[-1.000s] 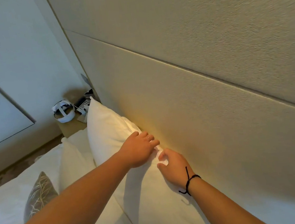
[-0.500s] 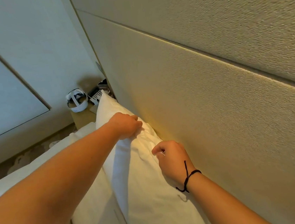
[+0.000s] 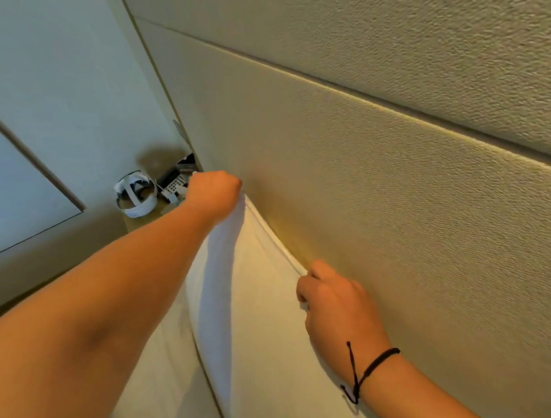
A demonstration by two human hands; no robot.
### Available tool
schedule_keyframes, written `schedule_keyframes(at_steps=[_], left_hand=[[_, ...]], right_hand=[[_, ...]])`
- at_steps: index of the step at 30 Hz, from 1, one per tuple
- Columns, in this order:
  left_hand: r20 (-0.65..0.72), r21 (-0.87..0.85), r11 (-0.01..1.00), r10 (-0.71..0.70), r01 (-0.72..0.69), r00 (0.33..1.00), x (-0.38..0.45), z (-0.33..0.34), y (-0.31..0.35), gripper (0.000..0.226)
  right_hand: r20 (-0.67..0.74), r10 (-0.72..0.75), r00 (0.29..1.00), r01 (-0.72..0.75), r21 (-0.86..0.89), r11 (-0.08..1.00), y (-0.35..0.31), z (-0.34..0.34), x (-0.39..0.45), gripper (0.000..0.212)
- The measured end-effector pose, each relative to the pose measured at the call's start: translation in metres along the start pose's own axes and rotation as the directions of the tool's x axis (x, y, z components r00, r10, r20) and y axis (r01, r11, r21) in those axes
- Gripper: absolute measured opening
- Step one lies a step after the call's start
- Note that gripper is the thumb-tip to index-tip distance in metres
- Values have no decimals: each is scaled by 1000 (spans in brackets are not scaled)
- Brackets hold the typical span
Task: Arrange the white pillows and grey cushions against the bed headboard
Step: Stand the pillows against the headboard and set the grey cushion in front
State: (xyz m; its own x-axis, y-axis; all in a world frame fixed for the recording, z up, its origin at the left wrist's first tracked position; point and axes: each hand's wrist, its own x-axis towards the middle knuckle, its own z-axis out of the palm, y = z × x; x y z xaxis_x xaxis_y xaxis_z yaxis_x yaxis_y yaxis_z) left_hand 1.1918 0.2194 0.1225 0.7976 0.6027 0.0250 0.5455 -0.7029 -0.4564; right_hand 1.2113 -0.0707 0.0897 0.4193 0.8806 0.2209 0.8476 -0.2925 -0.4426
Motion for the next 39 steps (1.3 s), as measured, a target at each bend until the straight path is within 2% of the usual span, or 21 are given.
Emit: schedule_keyframes(at_steps=[2, 4, 7, 9, 11, 13, 15, 18, 22, 25, 27, 28, 30, 34, 36, 39], left_hand=[[-51, -115, 992, -56, 49, 997, 13, 1, 12, 21], [-74, -223, 966, -149, 129, 986, 14, 14, 24, 22], [-86, -386, 888, -304, 249, 949, 2, 44, 33, 19], [-60, -538, 803, -340, 256, 938, -5, 58, 34, 18], [1, -666, 707, -318, 238, 948, -14, 64, 35, 39], [59, -717, 648, -310, 256, 949, -31, 68, 39, 60], [117, -736, 606, -324, 301, 939, -53, 73, 48, 69], [183, -757, 568, -292, 324, 939, -90, 79, 66, 74], [140, -749, 617, -210, 243, 968, -146, 79, 96, 77], [144, -717, 659, -176, 225, 974, -177, 76, 112, 76], [135, -697, 686, -163, 211, 977, -191, 71, 118, 75], [125, -683, 705, -145, 191, 982, -198, 68, 122, 75], [86, -645, 756, -74, 112, 994, -208, 58, 128, 74], [-1, -609, 778, 194, -154, 981, -217, 30, 138, 60], [-51, -574, 775, 288, -264, 956, -220, 17, 143, 53], [-67, -568, 750, 369, -339, 927, -230, 3, 151, 53]], right_hand=[[-78, 1, 997, -4, -30, 1000, -2, -6, 6, 40], [-144, -64, 988, 41, -157, 987, -4, -9, 10, 60], [-97, -90, 991, 57, -297, 953, -3, -3, 8, 66], [-41, -50, 998, 33, -349, 937, 1, 1, 5, 66], [-20, -33, 999, 24, -347, 937, 2, 1, 3, 69], [-10, -31, 999, 25, -366, 930, 3, 2, 2, 69], [31, -24, 999, 35, -409, 912, 1, -1, 4, 65], [161, 31, 986, 48, -467, 883, 7, 7, 5, 40], [240, 161, 957, -20, -500, 866, 4, 5, -6, 17], [200, 105, 974, 13, -514, 858, -4, -2, -27, 10], [106, 10, 994, 44, -493, 869, -9, -6, -54, 25], [104, 33, 994, 18, -456, 890, -12, -5, -70, 23], [104, 166, 981, -112, -396, 911, -13, -2, -102, 23], [155, 463, 872, -438, -170, 883, 3, -11, -148, 43], [198, 572, 796, -581, -18, 814, 11, -22, -161, 37], [282, 686, 671, -741, 264, 617, 14, -36, -172, 23]])
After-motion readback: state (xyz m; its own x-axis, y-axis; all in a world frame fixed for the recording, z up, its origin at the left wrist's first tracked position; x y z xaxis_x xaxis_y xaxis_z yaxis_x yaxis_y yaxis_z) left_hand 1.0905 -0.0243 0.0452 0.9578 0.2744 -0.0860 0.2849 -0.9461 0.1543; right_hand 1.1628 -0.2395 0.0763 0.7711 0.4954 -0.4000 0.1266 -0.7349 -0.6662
